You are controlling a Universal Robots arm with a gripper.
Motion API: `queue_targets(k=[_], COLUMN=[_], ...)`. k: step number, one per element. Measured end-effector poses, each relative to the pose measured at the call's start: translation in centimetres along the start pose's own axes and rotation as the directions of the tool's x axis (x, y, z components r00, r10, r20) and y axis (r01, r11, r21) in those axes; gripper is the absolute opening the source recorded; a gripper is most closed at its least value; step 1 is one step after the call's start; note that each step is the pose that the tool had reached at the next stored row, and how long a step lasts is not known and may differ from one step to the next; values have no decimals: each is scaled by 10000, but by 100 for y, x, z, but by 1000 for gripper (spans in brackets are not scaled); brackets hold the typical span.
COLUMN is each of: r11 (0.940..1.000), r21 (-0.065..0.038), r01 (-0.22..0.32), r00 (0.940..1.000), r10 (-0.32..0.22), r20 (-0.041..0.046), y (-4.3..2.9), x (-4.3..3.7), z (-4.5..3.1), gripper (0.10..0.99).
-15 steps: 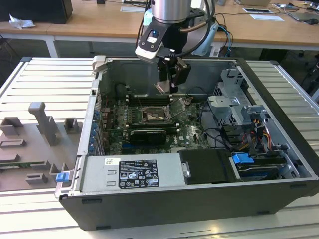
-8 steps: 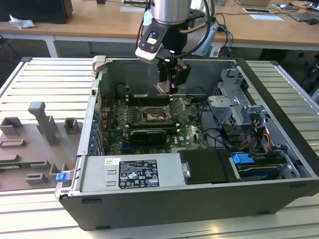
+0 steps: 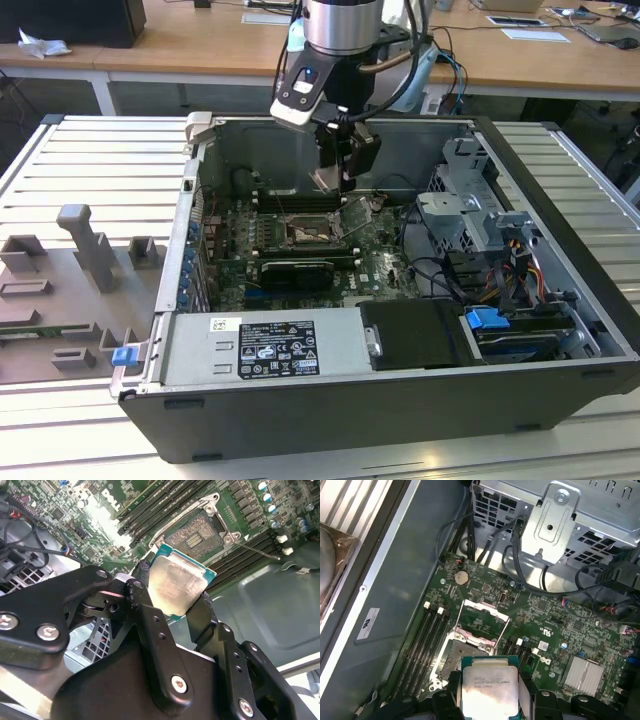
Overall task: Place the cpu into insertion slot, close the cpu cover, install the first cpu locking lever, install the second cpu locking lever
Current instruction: 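Place the cpu into insertion slot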
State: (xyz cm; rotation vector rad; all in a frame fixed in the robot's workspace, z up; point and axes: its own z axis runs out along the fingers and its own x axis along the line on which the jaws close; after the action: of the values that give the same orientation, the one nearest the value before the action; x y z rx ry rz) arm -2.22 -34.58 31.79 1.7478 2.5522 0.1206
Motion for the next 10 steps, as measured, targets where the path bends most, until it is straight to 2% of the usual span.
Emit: queue_targets(k=[3, 5, 10], r11=[9980, 9940, 9873], r21=[-5, -12, -20], r01=[-636, -1094, -1587], r00=[9980, 9939, 9872], r10=[636, 1094, 1587], r20=[58, 99, 143], y=[-4, -7, -12], x=[0, -1, 0], z=[46, 86, 125], gripper=[537, 537, 537])
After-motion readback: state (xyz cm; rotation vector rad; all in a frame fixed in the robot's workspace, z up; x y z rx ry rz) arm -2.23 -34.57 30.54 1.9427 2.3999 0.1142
